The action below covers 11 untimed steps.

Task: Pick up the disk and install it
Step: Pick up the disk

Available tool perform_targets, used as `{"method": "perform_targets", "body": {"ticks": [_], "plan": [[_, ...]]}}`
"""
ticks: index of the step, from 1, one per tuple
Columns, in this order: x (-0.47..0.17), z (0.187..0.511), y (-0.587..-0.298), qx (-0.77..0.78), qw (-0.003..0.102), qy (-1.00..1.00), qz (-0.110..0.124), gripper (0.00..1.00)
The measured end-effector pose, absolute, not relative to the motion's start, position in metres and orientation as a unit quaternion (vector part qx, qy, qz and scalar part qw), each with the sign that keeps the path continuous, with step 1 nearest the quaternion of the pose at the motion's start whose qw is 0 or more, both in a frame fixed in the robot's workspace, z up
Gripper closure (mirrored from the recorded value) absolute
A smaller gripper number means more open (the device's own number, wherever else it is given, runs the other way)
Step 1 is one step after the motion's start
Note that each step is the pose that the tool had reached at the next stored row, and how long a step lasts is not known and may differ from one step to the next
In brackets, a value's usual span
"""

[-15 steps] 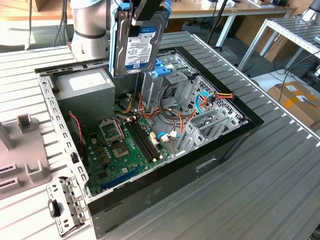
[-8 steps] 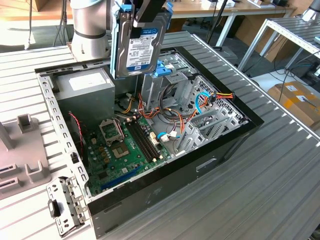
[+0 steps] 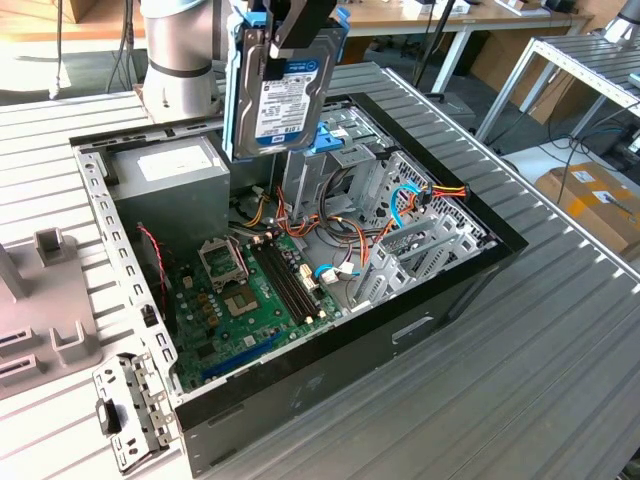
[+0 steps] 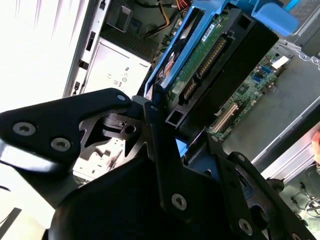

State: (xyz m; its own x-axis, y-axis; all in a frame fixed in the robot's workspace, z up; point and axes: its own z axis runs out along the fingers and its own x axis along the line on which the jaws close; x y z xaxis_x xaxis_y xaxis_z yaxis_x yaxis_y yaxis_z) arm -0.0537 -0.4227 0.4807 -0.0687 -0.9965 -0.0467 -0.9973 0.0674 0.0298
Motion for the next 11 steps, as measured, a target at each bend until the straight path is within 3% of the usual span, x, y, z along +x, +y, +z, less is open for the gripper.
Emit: {"method": "perform_targets", "body": {"ticks": [11], "plan": [[-0.0537,0.4806,-0.4318,-0.682,0.007,0.731,0.027,0.64]]}}
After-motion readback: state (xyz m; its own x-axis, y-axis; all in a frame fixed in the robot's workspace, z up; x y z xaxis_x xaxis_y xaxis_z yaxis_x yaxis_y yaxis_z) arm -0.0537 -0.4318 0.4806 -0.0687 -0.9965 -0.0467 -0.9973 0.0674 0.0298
